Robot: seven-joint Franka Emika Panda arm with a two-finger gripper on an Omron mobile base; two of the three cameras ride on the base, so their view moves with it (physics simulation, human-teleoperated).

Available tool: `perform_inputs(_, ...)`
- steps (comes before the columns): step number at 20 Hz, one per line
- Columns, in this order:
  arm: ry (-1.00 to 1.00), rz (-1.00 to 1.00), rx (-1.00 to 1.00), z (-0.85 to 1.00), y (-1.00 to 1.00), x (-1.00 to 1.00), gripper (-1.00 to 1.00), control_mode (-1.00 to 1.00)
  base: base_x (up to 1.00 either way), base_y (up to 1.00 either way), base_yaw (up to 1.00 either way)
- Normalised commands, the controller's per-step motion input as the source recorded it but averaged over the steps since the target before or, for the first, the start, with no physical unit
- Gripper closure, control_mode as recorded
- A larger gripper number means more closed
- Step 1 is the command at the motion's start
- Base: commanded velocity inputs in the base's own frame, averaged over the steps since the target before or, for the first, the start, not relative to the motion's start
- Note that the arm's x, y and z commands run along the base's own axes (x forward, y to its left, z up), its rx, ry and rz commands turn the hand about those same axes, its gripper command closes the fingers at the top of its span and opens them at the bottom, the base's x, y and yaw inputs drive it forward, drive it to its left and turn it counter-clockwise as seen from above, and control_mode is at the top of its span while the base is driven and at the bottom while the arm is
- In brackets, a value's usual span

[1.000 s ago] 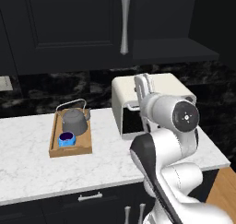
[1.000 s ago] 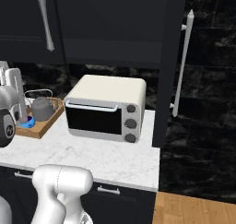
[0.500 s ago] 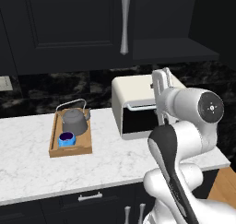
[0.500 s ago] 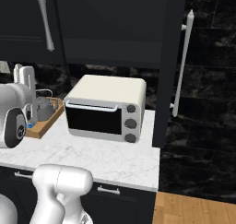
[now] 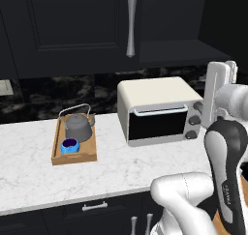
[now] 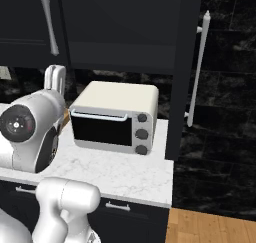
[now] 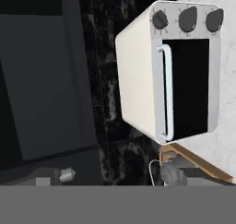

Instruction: Pick the kettle from the counter and place it on the tray. Then pick the mug from the cabinet and place it on the tray. Then close the cabinet doors.

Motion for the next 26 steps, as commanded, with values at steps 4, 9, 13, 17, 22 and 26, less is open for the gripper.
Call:
perform_inputs(4,-0.5,0.0,0.2,-0.64,-0.19,-0.52,-1.0,-1.0,0.0,0.0,0.0)
perform_inputs(9,-0.38,0.0,0.1,-0.89,0.02,-0.52,-1.0,-1.0,0.0,0.0,0.0)
perform_inputs(13,-0.28,0.0,0.01,-1.0,0.24,-0.44,-1.0,-1.0,0.0,0.0,0.0)
perform_inputs(17,-0.29,0.0,0.07,-1.0,0.29,-0.22,-1.0,-1.0,0.0,0.0,0.0)
perform_inputs(22,-0.3,0.0,0.2,-0.99,0.07,0.22,-1.0,-1.0,0.0,0.0,0.0)
perform_inputs(26,-0.34,0.0,0.24,-0.9,0.0,0.38,-1.0,-1.0,0.0,0.0,0.0)
